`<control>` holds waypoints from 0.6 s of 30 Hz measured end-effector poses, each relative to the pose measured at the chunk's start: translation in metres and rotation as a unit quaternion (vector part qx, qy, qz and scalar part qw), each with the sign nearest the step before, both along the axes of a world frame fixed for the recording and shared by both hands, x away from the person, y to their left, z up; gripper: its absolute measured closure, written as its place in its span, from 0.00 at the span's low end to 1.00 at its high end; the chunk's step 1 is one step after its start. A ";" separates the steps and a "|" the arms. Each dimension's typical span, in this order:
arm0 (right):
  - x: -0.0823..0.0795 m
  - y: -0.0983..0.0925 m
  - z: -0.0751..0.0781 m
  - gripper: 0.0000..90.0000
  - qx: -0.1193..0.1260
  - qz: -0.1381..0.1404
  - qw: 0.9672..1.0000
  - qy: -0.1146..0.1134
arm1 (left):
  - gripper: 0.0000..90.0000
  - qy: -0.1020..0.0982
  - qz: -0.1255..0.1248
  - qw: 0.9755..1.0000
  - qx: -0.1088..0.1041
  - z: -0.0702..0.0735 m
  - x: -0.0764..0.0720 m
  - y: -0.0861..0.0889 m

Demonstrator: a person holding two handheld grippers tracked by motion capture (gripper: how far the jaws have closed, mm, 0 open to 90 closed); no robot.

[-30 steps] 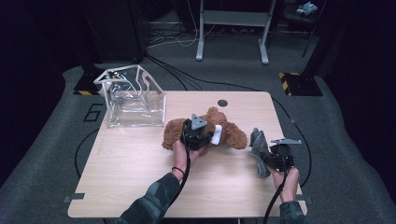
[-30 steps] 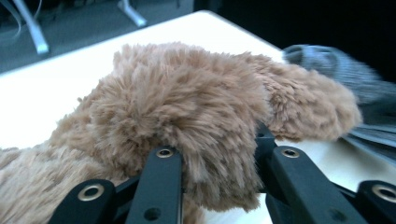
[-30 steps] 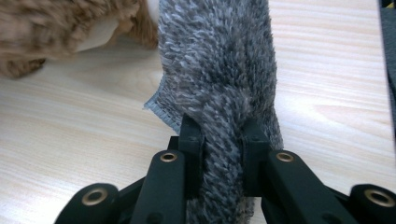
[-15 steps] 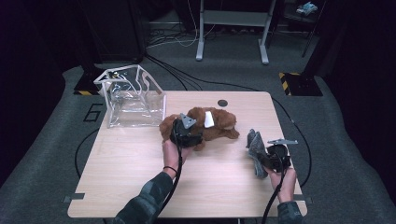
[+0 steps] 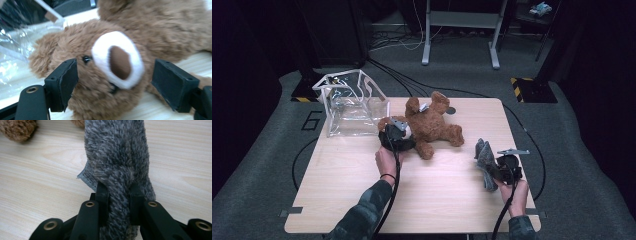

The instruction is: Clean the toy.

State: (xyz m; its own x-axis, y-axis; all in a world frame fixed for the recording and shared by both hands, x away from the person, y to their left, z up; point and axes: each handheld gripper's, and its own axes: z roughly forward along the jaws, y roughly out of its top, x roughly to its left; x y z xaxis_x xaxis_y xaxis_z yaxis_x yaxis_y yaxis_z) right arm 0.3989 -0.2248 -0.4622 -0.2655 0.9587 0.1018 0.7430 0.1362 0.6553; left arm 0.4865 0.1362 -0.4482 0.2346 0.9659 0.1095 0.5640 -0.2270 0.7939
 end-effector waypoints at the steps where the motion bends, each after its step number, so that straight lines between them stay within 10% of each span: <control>1: 0.000 0.000 0.000 0.84 0.000 0.000 1.000 0.000 | 0.23 0.001 0.005 1.000 0.002 -0.001 0.003 0.001; 18: 0.001 -0.001 0.000 0.84 0.003 0.007 1.000 0.001 | 0.59 0.011 -0.047 0.998 -0.035 -0.012 0.015 0.012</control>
State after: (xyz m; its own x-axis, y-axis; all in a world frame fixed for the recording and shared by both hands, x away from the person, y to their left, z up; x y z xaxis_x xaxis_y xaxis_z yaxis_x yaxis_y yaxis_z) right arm 0.3997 -0.2259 -0.4625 -0.2784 0.9543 0.1086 0.7422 0.1420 0.6550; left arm 0.5012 0.1480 -0.4599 0.3260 0.9446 0.0374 0.5601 -0.2248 0.7974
